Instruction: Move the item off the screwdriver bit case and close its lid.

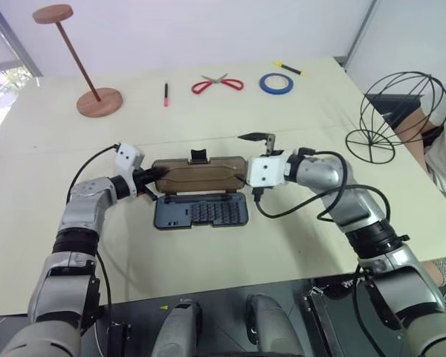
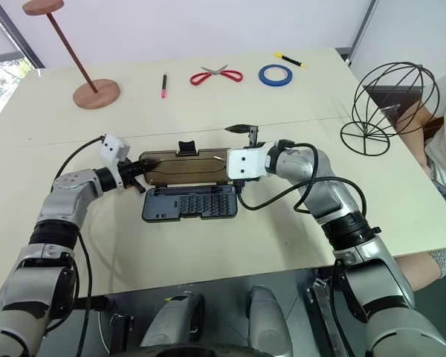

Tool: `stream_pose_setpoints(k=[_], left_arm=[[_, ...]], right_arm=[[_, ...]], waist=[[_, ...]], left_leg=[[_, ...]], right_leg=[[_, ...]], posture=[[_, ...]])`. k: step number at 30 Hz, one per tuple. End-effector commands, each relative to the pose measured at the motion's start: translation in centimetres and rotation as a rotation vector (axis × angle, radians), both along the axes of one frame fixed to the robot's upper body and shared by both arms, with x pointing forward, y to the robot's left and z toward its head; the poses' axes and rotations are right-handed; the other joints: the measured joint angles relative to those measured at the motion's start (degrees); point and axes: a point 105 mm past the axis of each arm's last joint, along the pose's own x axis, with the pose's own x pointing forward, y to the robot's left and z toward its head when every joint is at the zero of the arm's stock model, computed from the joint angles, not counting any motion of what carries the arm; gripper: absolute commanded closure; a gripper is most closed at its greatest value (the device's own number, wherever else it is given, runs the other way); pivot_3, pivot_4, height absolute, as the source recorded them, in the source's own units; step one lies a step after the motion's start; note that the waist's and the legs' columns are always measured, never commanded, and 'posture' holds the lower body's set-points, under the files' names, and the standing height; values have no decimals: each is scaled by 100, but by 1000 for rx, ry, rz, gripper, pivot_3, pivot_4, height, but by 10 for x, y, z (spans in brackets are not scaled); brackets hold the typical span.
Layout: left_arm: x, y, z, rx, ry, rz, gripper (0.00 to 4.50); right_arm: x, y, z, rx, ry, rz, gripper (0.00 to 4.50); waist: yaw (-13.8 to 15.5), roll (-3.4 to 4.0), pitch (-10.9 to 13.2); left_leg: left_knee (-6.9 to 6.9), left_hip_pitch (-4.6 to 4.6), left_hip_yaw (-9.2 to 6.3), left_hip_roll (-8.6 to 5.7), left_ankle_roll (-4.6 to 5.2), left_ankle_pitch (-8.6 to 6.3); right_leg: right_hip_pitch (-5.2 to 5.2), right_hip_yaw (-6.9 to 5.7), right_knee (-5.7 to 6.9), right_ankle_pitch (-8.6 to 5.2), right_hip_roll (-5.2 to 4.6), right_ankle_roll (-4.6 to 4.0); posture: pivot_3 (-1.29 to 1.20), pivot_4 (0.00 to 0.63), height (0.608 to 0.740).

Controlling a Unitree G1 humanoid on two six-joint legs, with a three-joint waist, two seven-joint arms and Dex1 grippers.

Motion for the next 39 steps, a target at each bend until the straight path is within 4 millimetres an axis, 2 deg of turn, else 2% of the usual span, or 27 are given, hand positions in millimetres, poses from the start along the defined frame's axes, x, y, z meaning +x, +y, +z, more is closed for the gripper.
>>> stream_pose_setpoints(k=[1, 5, 10, 20, 23, 25, 31, 34, 37, 39], left_arm=[[-2, -4, 18, 8, -74, -42, 4500], [-11, -3, 18, 25, -71, -75, 4500], [-30, 4, 24, 64, -64, -125, 4500], [-86, 22, 47, 132, -4, -202, 4500], [-95, 23, 51, 128, 22, -220, 4500], [-94, 23, 53, 120, 22, -215, 4500], [-50, 5, 72, 55, -59, -180, 4500], [-33, -15, 76, 72, -74, -261, 4500], [-22, -24, 74, 95, -71, -302, 4500], [-16, -32, 67, 126, -56, -340, 4500]], right_arm=[[-2, -12, 44, 89, -20, -16, 22], [1, -31, 50, 114, 13, -74, 22], [4, -43, 42, 104, 27, -122, 22], [1, -33, 31, 143, 82, -103, 22], [-3, -29, 25, 163, 140, -71, 22], [-2, -28, 22, 210, 208, -77, 22], [-4, -1, 19, 486, 475, -80, 22], [-35, 20, 18, 575, 757, 0, 22], [-69, 26, 8, 524, 950, 63, 881], [-96, 28, -2, 463, 1065, 119, 1930]], waist=[[8, 0, 0], [22, 0, 0], [-15, 0, 0], [-28, 2, 1], [-7, 2, 1], [16, 2, 1], [112, 0, 0], [157, 1, 0], [143, 0, 0], [141, 0, 0]], left_leg=[[1, -1, 0, 0, 0, 0], [1, -2, -1, 0, 0, 0], [-1, -1, 0, 1, 0, 0], [-5, -2, -1, 4, 1, -1], [-5, -2, -1, 4, 1, -1], [-4, -2, -1, 4, 1, -1], [8, -1, -5, 3, 1, 0], [8, -6, -4, 0, 0, 0], [8, -12, -5, -4, 1, 0], [8, -13, -5, -4, 2, -1]], right_leg=[[0, 0, 0, 0, 0, 0], [0, 0, -1, 0, -1, 0], [-2, 0, 0, 0, -1, 0], [-5, 1, -1, -1, -2, -1], [-5, 1, -1, -1, -2, -2], [-3, 0, -1, -1, -4, -2], [1, -5, 5, 0, 0, -2], [-2, -5, 5, 1, -2, -2], [-4, -6, 0, 1, -5, -1], [-4, -6, -1, 0, -5, -1]], posture=[[0, 150, 740], [0, 150, 740], [0, 150, 740], [0, 150, 740], [0, 150, 740], [0, 150, 740], [0, 150, 740], [0, 150, 740], [0, 150, 740], [0, 150, 740]])
